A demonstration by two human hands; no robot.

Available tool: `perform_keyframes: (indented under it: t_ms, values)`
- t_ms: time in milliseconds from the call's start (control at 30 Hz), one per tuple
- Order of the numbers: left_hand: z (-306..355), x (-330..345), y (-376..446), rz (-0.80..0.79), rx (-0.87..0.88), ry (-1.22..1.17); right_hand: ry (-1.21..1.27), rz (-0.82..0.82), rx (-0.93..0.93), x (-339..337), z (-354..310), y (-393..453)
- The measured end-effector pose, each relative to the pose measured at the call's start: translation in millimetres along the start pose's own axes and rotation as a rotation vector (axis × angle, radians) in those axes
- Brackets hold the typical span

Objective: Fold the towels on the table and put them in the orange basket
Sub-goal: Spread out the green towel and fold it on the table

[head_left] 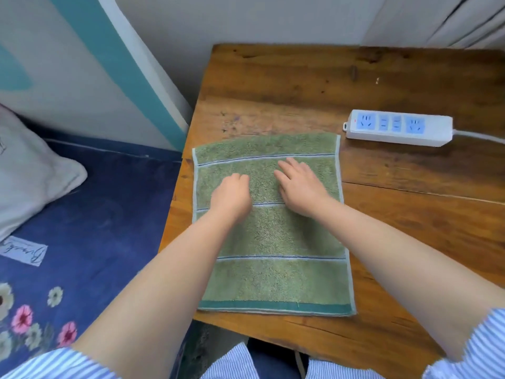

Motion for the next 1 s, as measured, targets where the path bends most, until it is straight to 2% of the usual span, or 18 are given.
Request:
perform_keyframes:
  t_ms: [100,200,367,567,800,900,1000]
  values:
    - [9.1,5.0,25.9,0.094,-0.017,-0.100,0.026,0.040,0.052,7.7,6.9,24.8]
    - [11.7,14.5,49.1,0.137,0.039,-0.153,0.027,0.055,0.075,15.6,16.6,44.0]
    - [6.3,36.5,83.6,0.136,0.124,-0.077,-0.038,0.044,0.077,26.9,34.6,61.7]
    - [-26.7,47.9,108.8,0.234,0.226,-0.030,-0.109,0.109,0.139,22.3,68.1,65.2]
    - [-101.8,33.1,127.7,0.263,0.104,-0.032,-0.076,0.133,0.295,8.2,98.6,54.9]
    - [-123.2,28.5,132.8,0.228,0.069,-0.088,-0.031,0.121,0.327,4.0,101.3,51.3]
    - [-128.4,24.0,135.5,0.173,0.059,-0.061,-0.091,0.065,0.352,0.4,98.9,53.1]
Point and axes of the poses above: each hand's wrist, its own y-axis towards the middle knuckle, its own x-axis out of the palm, z = x × y, the point moved 2 cm from there along y, towards the middle knuckle, and after that the axes turned 2 degrees about -x, right-handed, at the moved point
